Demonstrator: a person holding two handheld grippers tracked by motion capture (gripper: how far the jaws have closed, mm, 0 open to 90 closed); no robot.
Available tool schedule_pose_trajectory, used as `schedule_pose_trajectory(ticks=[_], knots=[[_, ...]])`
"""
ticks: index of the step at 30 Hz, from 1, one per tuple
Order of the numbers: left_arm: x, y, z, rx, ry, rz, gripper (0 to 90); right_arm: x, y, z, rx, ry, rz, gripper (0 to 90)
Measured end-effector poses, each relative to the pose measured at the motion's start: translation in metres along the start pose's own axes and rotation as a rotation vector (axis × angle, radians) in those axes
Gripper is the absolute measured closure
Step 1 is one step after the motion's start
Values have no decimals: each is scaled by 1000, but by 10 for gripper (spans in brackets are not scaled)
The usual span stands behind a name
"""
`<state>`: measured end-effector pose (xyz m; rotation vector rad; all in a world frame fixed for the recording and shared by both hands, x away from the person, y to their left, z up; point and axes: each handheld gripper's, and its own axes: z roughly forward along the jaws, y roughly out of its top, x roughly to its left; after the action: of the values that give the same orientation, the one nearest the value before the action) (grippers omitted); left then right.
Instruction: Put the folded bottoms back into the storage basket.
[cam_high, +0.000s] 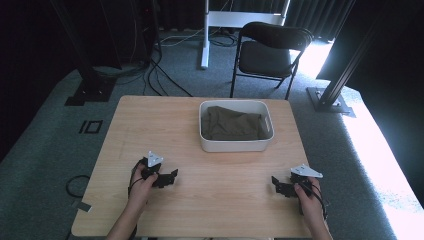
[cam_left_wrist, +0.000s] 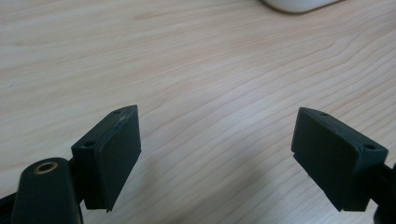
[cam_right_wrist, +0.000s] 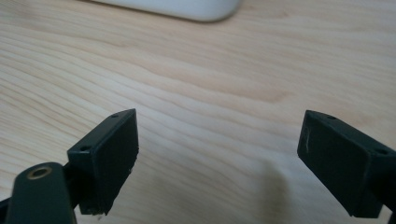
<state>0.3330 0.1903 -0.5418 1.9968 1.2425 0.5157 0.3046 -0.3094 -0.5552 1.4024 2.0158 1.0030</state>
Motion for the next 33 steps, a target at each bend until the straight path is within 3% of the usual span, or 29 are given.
schedule_pose_trajectory(ticks=[5,11,14,20,25,33], knots=[[8,-6,-5,17,45,-25,174,-7,-8,-2,31,-42,16,124],[20,-13,-14,27,104,-67,174,-13,-13,-8,54,-61,58,125],[25,-18,-18,47,139,-82,174,-16,-16,-9,80,-102,68,136],[32,-28,-20,63,179,-140,174,-16,-17,-10,82,-106,79,136],[35,-33,-20,47,216,-127,158,-16,-16,-10,82,-106,81,132],[32,-30,-16,67,294,-211,30,-16,-16,-9,83,-109,84,119]])
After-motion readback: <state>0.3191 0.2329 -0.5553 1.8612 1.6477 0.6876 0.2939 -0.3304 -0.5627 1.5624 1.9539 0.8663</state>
